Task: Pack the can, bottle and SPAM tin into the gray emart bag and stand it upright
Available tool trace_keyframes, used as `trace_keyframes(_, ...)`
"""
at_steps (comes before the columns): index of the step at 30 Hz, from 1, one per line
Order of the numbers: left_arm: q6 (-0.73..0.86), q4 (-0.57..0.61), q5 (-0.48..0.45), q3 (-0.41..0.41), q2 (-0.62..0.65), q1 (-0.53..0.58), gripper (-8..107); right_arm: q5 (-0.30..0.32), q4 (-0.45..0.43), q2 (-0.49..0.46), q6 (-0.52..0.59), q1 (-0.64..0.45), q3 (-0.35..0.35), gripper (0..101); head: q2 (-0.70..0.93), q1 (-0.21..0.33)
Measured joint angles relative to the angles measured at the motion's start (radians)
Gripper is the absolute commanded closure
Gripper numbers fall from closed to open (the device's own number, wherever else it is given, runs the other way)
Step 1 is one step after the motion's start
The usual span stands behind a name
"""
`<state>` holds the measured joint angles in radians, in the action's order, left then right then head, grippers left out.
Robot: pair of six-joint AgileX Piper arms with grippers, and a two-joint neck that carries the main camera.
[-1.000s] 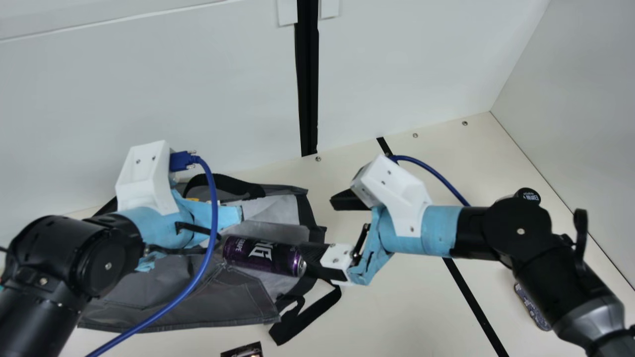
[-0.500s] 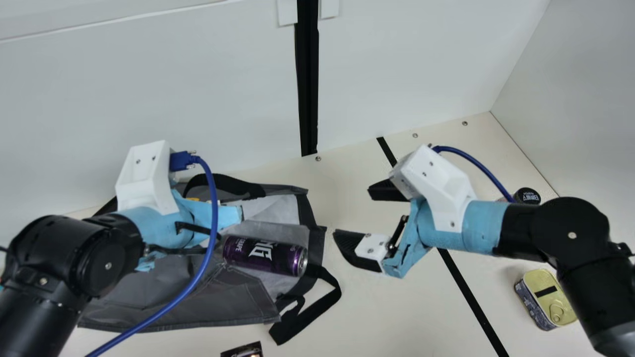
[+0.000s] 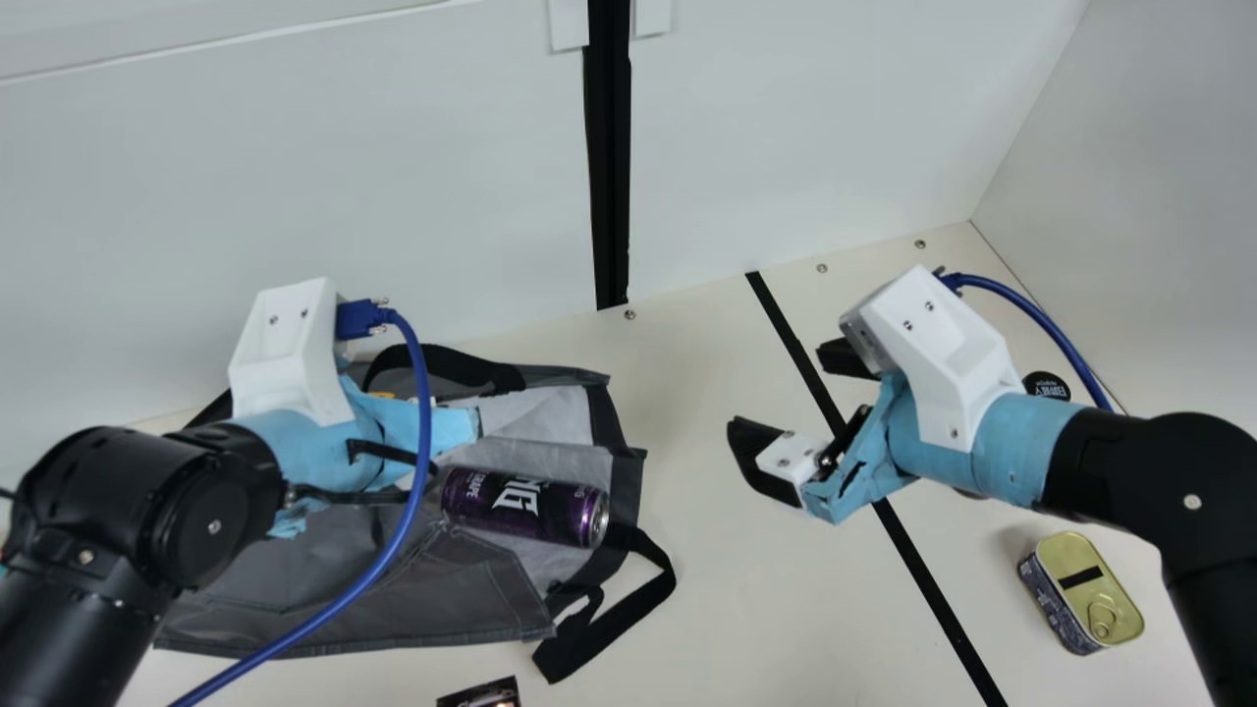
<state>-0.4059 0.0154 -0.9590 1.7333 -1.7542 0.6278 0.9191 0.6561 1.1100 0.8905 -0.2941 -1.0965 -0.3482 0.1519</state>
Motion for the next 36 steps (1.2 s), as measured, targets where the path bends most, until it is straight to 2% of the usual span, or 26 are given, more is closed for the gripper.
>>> trace_keyframes(7,0.000,0.000,0.000,0.000,0.000,0.000,107,-0.031,-0.133,-0.038,-0.132,-0.017,-0.005,6,0.000,-0.002)
trace_keyframes(15,0.000,0.000,0.000,0.000,0.000,0.000,107,-0.023,-0.303,-0.066,-0.309,-0.041,-0.040,6,0.000,-0.002)
trace_keyframes(23,0.000,0.000,0.000,0.000,0.000,0.000,107,0.046,-0.469,-0.075,-0.502,-0.051,-0.112,6,0.002,0.000)
trace_keyframes(36,0.000,0.000,0.000,0.000,0.000,0.000,107,0.217,-0.685,-0.075,-0.794,0.018,-0.283,6,0.000,-0.002)
